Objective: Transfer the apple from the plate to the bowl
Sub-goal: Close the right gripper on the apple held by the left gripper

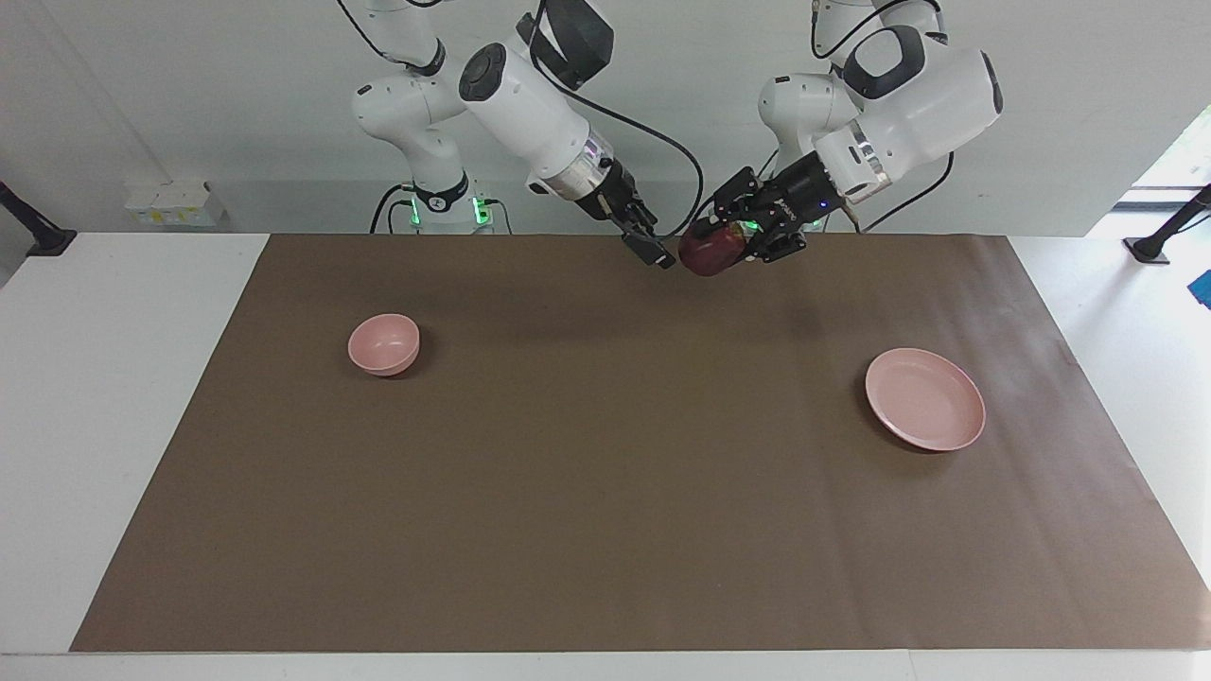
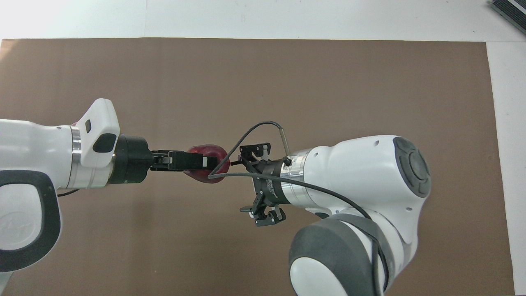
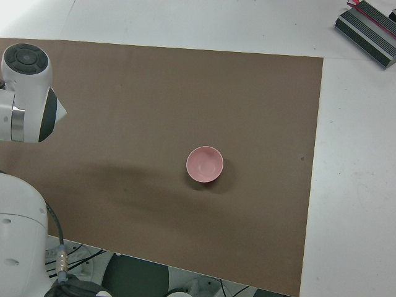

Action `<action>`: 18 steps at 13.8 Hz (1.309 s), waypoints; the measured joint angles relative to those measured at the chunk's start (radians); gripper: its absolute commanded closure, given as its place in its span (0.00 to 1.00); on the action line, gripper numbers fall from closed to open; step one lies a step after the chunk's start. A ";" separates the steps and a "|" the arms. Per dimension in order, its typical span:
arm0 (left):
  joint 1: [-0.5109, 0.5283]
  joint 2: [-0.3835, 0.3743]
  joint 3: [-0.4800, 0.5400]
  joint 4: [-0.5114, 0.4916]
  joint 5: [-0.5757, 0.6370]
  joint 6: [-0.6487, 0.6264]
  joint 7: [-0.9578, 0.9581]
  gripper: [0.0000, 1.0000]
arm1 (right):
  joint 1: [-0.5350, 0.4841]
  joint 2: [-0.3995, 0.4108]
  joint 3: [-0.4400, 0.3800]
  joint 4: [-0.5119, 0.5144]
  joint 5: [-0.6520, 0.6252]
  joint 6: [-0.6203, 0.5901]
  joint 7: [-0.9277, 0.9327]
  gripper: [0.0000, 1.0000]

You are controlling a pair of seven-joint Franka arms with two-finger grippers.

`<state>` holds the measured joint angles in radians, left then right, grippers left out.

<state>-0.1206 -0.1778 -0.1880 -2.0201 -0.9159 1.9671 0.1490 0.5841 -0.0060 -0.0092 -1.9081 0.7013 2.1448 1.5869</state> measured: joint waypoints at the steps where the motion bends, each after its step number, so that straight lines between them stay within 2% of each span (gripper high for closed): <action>1: -0.005 0.000 0.000 -0.003 0.000 0.000 -0.004 1.00 | 0.001 -0.001 0.000 0.000 0.003 -0.003 0.001 0.00; 5: -0.007 -0.001 0.003 -0.005 -0.001 0.002 -0.017 1.00 | -0.001 0.001 -0.003 -0.006 0.066 0.005 0.057 0.00; 17: -0.065 -0.001 -0.002 -0.034 0.000 -0.010 -0.092 1.00 | 0.001 0.007 0.000 0.006 0.081 0.074 0.191 0.00; 18: -0.067 -0.001 -0.001 -0.034 0.000 -0.010 -0.096 1.00 | 0.004 0.007 0.000 0.010 0.081 0.074 0.200 0.39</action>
<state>-0.1872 -0.1786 -0.1895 -2.0544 -0.9163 1.9572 0.0531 0.5880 0.0011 -0.0093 -1.8982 0.7823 2.2193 1.7872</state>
